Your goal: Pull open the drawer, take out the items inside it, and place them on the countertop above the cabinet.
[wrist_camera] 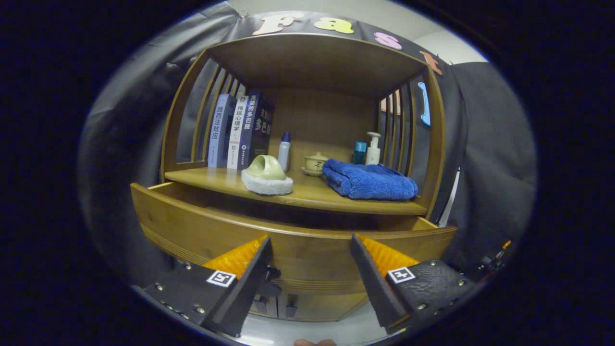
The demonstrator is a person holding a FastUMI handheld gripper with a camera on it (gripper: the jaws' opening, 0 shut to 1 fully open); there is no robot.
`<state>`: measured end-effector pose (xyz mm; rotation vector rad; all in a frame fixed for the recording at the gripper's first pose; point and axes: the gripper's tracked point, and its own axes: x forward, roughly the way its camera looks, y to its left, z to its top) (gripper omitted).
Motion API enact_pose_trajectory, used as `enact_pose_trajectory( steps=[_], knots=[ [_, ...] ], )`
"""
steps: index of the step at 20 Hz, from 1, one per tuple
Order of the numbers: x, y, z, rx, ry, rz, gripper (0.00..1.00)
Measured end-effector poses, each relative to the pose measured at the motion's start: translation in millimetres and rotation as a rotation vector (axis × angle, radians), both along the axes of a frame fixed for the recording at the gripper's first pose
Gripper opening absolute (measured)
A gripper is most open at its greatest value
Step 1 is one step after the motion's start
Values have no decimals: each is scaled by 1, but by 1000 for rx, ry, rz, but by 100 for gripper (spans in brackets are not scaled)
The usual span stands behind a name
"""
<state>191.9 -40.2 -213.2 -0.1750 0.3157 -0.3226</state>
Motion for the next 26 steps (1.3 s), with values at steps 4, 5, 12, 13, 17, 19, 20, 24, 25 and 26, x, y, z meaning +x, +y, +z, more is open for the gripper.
enact_pose_trajectory(
  steps=[4,5,12,13,17,19,20,24,25,26],
  knots=[
    [6,-2,-1,-1,-3,1,99],
    [8,-2,-2,-1,-3,0,99],
    [18,-6,-4,-5,-5,3,99],
    [19,-6,-3,-7,-6,4,99],
    [23,-7,-5,-13,-5,3,99],
    [27,-8,-6,-12,-5,3,99],
    [29,-9,-6,-12,-4,3,99],
    [36,-10,-8,-11,-8,1,99],
    [38,-11,-8,-13,-7,1,99],
    [39,-11,-8,-14,-7,1,99]
  ],
)
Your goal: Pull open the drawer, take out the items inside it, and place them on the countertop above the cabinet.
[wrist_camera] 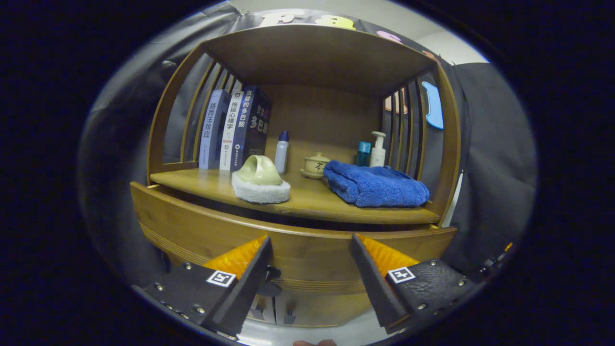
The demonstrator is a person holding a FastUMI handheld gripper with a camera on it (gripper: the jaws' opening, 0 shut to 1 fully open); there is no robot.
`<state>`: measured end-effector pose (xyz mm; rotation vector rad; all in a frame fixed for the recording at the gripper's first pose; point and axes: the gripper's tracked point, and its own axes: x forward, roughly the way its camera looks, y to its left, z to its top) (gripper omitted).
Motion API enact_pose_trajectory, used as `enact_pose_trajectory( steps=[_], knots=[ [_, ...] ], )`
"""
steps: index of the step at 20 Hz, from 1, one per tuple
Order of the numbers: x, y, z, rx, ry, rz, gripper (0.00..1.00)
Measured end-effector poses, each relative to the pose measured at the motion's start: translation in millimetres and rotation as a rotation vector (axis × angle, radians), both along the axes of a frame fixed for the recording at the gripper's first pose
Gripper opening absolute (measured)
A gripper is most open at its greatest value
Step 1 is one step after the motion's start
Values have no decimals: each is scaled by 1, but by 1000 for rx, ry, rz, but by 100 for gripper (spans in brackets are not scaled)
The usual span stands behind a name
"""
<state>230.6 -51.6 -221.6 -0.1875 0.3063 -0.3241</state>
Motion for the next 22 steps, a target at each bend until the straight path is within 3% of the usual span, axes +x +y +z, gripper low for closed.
enact_pose_trajectory(
  steps=[22],
  knots=[
    [27,-9,-5,-3,-4,3,99]
  ],
)
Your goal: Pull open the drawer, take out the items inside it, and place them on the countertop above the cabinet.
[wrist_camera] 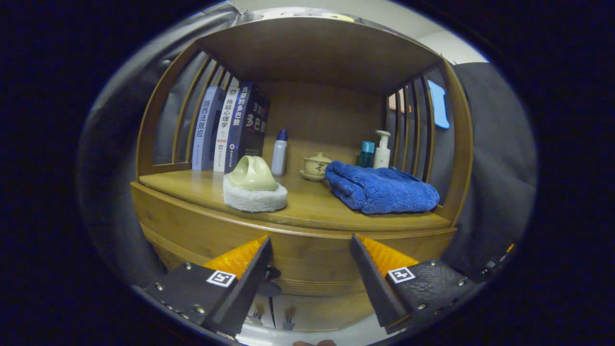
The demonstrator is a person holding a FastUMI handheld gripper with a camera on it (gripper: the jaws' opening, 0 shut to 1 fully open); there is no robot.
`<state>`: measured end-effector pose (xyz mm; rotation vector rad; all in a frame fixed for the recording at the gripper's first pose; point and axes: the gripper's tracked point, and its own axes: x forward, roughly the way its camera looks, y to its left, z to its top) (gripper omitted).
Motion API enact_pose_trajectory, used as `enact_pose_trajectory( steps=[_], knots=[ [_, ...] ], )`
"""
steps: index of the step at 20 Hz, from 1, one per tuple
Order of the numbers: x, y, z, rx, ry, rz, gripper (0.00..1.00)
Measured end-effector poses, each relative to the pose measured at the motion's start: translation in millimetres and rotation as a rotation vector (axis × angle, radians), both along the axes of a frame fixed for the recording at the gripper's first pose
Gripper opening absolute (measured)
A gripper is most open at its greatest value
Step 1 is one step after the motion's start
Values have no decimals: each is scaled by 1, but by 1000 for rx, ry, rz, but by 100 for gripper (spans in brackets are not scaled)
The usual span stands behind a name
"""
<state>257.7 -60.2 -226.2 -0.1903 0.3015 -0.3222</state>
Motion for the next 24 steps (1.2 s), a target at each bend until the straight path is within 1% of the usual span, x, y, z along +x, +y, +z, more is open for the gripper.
enact_pose_trajectory(
  steps=[5,8,10,17,20,24],
  knots=[
    [0,-1,-1,2,-4,1,99],
    [-3,-3,-1,17,12,-13,99],
    [-6,-1,7,22,-7,-6,98],
    [-25,8,61,9,-90,60,98],
    [-29,1,93,24,-130,74,98],
    [-46,-19,130,-18,-170,99,98]
  ],
)
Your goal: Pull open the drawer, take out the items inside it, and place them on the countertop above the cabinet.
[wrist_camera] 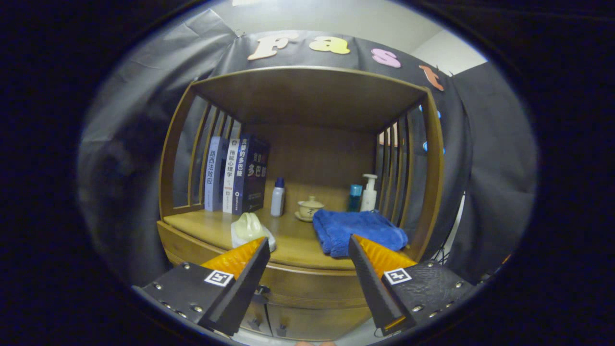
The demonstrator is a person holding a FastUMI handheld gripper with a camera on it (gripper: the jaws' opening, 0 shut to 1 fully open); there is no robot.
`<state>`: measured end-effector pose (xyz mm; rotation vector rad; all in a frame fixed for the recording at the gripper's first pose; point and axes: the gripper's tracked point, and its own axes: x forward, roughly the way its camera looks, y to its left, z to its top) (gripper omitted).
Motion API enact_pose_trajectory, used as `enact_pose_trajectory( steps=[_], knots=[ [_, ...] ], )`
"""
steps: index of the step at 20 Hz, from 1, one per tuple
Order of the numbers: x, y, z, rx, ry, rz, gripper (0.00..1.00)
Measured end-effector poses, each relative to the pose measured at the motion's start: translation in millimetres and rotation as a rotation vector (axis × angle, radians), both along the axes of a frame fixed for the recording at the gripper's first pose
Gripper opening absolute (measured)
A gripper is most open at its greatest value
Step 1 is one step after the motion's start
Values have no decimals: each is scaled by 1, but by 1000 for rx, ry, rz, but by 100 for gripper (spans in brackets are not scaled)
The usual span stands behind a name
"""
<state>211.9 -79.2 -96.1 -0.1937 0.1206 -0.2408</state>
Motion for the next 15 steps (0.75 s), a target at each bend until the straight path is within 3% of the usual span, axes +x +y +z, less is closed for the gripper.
enact_pose_trajectory(
  steps=[9,15],
  knots=[
    [-63,-64,58,-131,-121,91,98],
    [-107,-90,58,-49,-241,224,98]
  ],
)
